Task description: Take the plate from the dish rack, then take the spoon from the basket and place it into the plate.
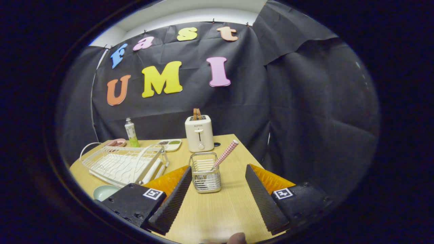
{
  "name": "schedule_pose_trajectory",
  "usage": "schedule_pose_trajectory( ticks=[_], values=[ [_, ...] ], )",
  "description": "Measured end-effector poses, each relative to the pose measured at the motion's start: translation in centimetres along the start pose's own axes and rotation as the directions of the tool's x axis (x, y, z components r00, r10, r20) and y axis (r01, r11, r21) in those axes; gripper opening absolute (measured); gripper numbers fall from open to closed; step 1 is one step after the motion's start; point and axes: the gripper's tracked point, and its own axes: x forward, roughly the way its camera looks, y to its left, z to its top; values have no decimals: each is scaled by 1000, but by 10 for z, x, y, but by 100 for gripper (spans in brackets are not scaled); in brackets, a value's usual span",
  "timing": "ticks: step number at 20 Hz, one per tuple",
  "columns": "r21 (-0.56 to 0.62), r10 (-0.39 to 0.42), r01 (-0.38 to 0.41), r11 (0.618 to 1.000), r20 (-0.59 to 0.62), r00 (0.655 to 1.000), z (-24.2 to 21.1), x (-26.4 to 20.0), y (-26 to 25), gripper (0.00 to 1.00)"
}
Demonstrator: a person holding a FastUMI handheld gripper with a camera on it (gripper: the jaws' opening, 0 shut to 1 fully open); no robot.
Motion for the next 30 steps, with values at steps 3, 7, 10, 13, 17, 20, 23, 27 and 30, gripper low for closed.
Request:
schedule_pose_trajectory(
  ticks=[3,7,10,13,17,20,23,27,30],
  values=[
    [73,64,-62,995,-20,998,4,42,-4,100],
    [191,140,-128,973,-53,989,5,83,-1,88],
    [220,194,-178,959,-54,980,11,89,10,67],
    [209,197,-184,960,-41,980,17,91,18,46],
    [216,213,-196,957,-62,975,20,83,31,17],
    [177,183,-172,969,-50,982,31,78,37,10],
    [141,127,-124,982,-11,992,54,69,36,8],
    [95,49,-58,994,96,994,102,33,37,8],
    [52,44,-53,997,152,987,126,-16,56,8]
  ],
)
